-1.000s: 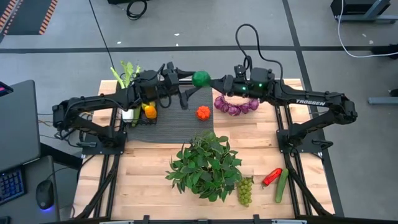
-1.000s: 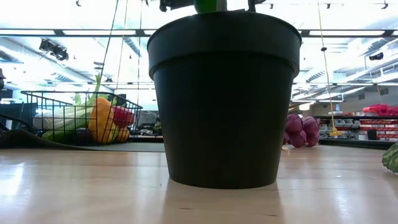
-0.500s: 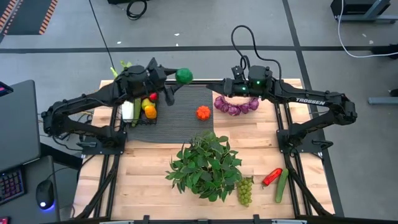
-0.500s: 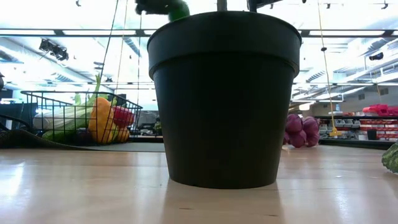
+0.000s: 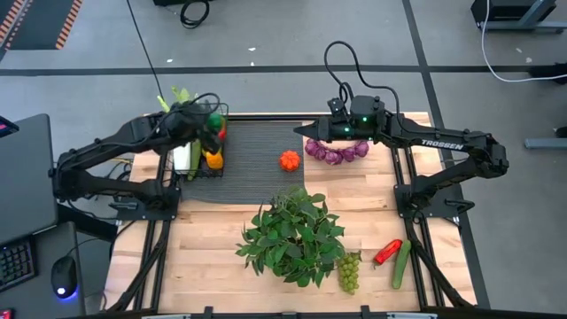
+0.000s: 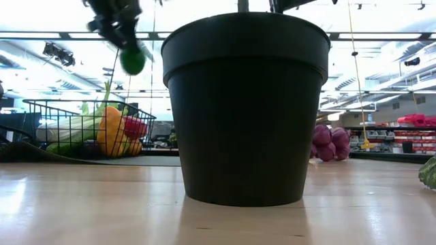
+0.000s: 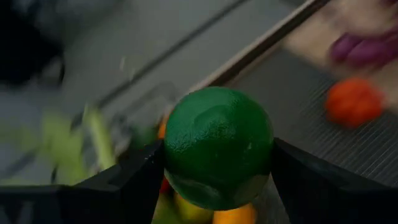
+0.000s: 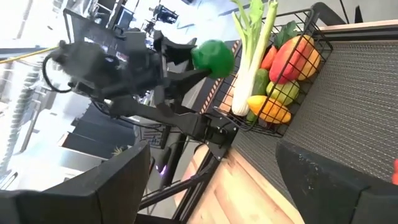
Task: Build produce basket
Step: Put the green lime into the wire basket, then put the red chili pepper into the wire basket
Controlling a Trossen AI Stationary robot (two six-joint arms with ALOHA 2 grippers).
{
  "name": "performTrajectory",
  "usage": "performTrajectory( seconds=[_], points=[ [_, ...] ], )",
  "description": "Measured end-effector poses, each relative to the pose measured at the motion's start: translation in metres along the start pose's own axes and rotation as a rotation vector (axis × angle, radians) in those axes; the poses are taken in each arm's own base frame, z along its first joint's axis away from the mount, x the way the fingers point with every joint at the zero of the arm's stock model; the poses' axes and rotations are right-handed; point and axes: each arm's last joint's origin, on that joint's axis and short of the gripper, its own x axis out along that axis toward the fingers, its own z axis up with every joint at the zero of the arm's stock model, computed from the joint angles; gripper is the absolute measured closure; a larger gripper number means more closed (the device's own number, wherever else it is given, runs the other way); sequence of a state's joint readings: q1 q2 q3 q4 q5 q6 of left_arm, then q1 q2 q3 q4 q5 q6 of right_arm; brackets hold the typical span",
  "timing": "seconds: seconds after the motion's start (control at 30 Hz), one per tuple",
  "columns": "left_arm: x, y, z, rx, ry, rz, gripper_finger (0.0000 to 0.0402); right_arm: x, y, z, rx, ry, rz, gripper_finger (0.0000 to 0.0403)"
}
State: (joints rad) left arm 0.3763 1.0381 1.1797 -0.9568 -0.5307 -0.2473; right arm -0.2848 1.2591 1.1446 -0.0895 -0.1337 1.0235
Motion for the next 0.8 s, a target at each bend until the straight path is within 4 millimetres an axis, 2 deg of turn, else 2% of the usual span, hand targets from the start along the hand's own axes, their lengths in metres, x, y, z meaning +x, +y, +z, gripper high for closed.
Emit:
performTrajectory(
  seconds=[0.1,0.2,0.27,0.37,0.6,0.8],
  points=[
    [0.002,0.009,-0.012,-0.078,0.13,0.064,0.0129,0.0,-0.001,0.0,-0.005,0.005,-0.008,0.0055],
    [0.002,0.014,-0.019,-0.158,0.195,0.108,0.0128,0.0,-0.002,-0.001,-0.003,0.014,-0.022,0.0055],
    [0.003,0.016,-0.021,-0.151,0.227,0.105,0.012,0.0,-0.003,-0.002,-0.006,0.019,-0.031,0.0055],
    [0.003,0.018,-0.022,-0.087,0.261,0.069,0.0096,0.0,-0.004,-0.002,-0.008,0.022,-0.036,0.0055],
    [0.006,0.016,-0.022,-0.071,0.28,0.042,0.003,0.0,-0.003,-0.003,-0.008,0.034,-0.028,0.0055],
    [0.006,0.016,-0.022,-0.101,0.279,0.046,0.0005,0.0,-0.003,-0.004,-0.006,0.06,-0.024,0.0055]
  ],
)
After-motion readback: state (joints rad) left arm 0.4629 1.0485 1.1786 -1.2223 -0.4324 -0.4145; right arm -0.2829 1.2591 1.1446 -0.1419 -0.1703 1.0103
